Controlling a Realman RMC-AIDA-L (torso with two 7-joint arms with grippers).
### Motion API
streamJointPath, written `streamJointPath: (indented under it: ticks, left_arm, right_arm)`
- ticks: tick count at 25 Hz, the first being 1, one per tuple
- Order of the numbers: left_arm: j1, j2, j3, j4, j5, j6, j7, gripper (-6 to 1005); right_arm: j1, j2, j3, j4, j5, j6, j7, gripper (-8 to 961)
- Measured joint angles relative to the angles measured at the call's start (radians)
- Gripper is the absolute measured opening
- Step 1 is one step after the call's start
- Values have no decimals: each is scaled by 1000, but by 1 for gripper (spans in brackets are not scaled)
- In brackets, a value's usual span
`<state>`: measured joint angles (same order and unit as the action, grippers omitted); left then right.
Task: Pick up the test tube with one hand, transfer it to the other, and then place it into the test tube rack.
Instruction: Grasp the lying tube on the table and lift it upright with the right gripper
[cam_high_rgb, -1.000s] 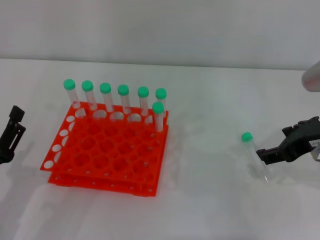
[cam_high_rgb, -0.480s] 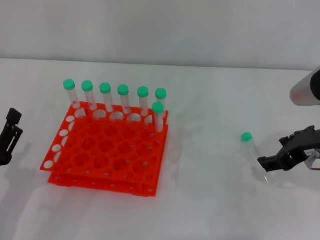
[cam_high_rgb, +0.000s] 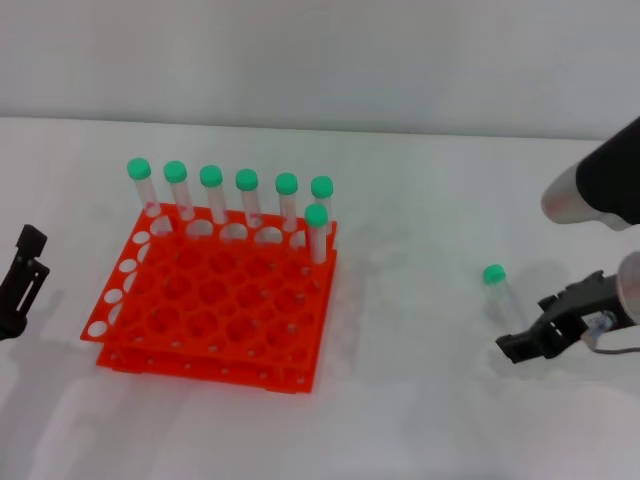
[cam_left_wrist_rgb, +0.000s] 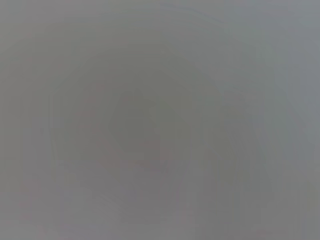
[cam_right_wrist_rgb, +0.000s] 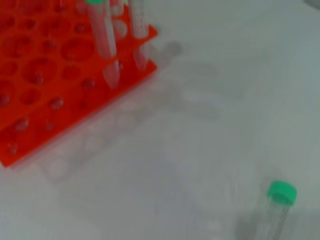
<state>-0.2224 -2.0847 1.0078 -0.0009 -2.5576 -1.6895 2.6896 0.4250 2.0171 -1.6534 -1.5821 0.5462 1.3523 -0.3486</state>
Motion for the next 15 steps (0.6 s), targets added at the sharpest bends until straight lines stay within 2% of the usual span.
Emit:
streamJointPath:
  ticks: [3,15]
  left_arm:
    - [0,0,0,0,0,2,0,745]
    - [36,-2,-10,-2,-15,-5,-21,743]
  right_arm:
    - [15,1,-22,34,-2,-47,8,733]
    - [103,3,-96,148,-65,-100,96,720]
